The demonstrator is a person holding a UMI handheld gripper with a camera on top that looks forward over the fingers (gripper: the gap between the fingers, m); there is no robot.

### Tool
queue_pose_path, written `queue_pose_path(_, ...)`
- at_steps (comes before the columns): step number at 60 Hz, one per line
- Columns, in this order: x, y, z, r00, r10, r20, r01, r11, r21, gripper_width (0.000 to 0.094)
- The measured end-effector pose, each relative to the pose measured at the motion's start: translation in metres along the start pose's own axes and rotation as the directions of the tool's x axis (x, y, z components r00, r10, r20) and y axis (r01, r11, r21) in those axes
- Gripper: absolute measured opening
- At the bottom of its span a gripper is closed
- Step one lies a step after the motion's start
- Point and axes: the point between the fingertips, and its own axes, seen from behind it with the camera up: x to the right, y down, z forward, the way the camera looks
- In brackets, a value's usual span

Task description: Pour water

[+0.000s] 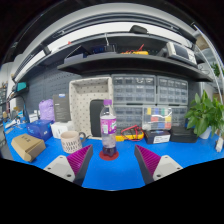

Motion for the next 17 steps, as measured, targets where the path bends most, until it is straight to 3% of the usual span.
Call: queue_pose_path(17, 0.020, -0.013, -0.017, 0.998, -0.014, -0.060, 0.015, 1.000, 0.015, 0.0855)
